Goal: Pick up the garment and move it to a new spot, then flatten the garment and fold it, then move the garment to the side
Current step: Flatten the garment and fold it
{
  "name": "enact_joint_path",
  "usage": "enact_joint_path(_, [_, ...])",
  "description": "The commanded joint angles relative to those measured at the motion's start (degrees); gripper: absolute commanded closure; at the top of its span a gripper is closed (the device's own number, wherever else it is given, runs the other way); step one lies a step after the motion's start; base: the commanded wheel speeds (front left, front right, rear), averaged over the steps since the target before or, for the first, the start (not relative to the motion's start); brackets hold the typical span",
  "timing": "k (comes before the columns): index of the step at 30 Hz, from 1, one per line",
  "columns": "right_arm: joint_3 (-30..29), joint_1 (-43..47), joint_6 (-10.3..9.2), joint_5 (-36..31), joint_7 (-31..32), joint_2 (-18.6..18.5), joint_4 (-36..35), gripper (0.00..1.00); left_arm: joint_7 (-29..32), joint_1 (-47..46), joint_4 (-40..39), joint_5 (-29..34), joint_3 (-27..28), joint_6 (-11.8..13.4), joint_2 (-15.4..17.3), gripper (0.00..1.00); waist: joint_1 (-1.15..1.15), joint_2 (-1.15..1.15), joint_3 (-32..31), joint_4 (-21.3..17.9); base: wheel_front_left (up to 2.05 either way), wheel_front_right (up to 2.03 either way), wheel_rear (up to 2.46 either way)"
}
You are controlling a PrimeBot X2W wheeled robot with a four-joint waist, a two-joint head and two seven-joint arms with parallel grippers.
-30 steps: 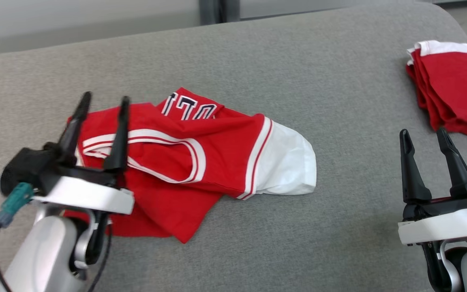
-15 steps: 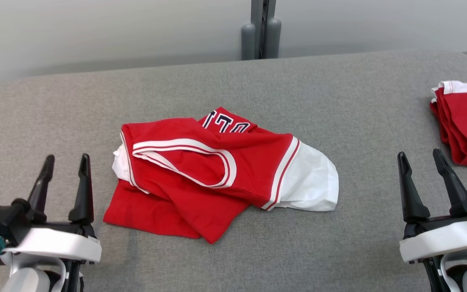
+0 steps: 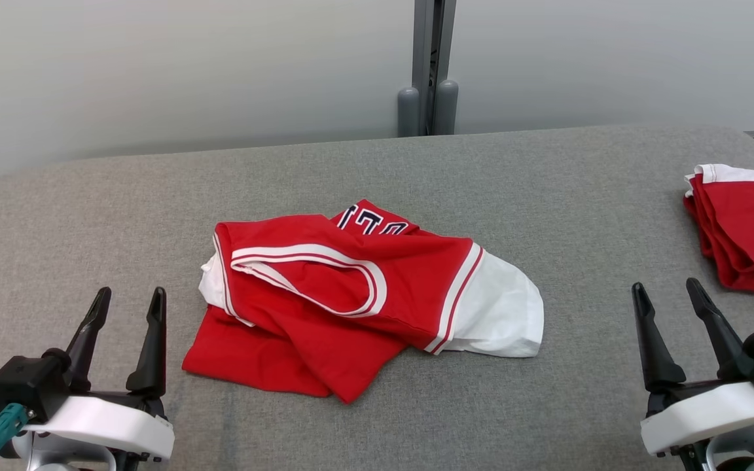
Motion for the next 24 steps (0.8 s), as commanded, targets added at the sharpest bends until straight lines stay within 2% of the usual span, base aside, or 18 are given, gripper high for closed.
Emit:
enact_joint_path(1, [-0.1,0.2,0.02,0.0,0.0,-0.3,-0.1,0.00,0.0,0.1,-0.1,0.0,0.1,0.2,0.4,0.00,0.00,0.00,0.0,0.0,0.00,0.00,0.00])
enact_joint_path(18, [-0.6,0.6,0.02,-0.5,0.7,-0.3,-1.1,0.00,0.5,-0.4,-1.2,0.1,0.4,1.6,1.2,0.00,0.00,0.00,0.5,-0.2,0.00,0.00,0.00])
enact_joint_path(24, [0.3,-1.0,0.02,-1.1,1.4,-0.3,-1.7,0.00,0.6,-2.1,-1.5,1.0,0.1,1.7,1.8,0.00,0.00,0.00,1.5,1.4,0.00,0.00,0.00])
